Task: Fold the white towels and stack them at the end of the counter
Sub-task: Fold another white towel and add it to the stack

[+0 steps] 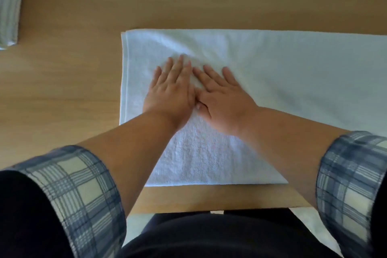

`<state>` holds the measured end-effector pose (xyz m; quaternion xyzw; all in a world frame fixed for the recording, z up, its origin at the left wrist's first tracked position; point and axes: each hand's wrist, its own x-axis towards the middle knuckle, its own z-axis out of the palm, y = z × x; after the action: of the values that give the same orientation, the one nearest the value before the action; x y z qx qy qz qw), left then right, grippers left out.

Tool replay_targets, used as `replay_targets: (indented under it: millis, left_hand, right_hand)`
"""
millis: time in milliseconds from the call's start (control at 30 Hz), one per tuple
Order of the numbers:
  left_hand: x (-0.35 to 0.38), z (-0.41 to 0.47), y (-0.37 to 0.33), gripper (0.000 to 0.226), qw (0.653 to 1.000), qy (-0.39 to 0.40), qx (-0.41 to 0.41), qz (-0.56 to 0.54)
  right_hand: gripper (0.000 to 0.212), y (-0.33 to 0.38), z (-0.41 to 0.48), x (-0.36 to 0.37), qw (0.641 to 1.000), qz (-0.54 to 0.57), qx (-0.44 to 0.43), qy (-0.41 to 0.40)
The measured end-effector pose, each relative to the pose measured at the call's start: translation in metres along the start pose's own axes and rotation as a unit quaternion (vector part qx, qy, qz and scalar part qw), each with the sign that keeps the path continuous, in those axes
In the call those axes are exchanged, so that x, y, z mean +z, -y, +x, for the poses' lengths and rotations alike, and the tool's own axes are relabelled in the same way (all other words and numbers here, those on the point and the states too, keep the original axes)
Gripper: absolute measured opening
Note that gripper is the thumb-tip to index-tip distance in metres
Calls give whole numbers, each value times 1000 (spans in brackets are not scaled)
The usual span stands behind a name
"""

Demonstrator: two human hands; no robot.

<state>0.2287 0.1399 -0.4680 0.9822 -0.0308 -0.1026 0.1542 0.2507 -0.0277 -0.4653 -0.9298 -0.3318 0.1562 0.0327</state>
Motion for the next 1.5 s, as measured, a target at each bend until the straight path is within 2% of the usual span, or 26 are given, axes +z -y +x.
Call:
replay_targets:
  millis: [200,300,467,600,733,800,967,1033,1100,1233,1300,1367,1433,1500]
  left_hand:
    - [8,7,6,73,992,28,12,123]
    - [3,16,-1,75,987,47,4,156]
    - [-10,56,-8,73,991,30,-5,128]
    - [-15,79,-19,71,992,44,-34,113]
    - [16,38,-72,68,986,54,129,94]
    - [31,20,-87,70,974,69,167,135]
    - [33,26,-85,73,966,78,160,187]
    - [30,26,-100,75,970,86,118,195]
    - [30,27,-133,73,984,64,63,155]
    - [49,45,-218,71,993,42,106,36]
    - [59,63,-254,68,996,39,74,-2]
    - [71,75,-277,69,998,49,42,8]
    - [82,78,-288,73,996,52,41,63]
    - [89,77,-288,75,994,39,37,100]
  right_hand:
    - [69,-66,40,-19,993,-16,119,2]
    - [67,-70,50,-27,985,9,172,4]
    - [58,-30,-2,-11,980,107,153,-64]
    - [62,-34,-58,8,982,71,175,-15]
    - [63,-78,-70,2,986,28,165,-11]
    - [64,-106,-69,-1,987,12,163,-3]
    - [75,-182,-62,-12,975,18,221,2]
    - [77,-200,-64,-14,968,29,248,10]
    - [73,-203,-62,-13,968,41,249,1]
    - [52,-208,-67,-17,965,140,203,-89]
    - [50,-228,-82,-19,960,168,197,-104]
    - [53,-257,-100,-16,977,103,177,-65]
    - [66,-285,-115,-13,985,39,167,-28]
    - [76,-310,-119,-14,982,29,185,-28]
